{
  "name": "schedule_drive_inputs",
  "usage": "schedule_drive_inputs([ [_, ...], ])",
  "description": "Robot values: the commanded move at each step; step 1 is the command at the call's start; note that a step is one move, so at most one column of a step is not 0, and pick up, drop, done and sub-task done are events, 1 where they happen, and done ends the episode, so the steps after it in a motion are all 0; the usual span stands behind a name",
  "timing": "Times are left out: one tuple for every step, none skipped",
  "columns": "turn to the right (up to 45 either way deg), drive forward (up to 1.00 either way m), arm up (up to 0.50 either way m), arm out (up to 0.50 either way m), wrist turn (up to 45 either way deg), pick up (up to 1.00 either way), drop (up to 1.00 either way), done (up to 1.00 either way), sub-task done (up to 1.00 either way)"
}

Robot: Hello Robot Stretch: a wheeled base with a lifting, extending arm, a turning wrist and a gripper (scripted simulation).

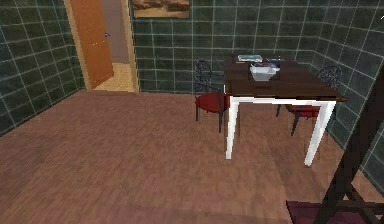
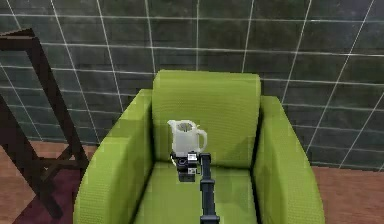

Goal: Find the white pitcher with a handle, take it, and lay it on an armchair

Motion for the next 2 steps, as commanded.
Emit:
schedule_drive_inputs([
  [0.0, 0.0, -0.32, 0.0, 0.0, 0.0, 0.0, 0.0, 0.0],
  [0.0, 0.0, 0.0, 0.0, 0.0, 0.0, 1.0, 0.0, 0.0],
])
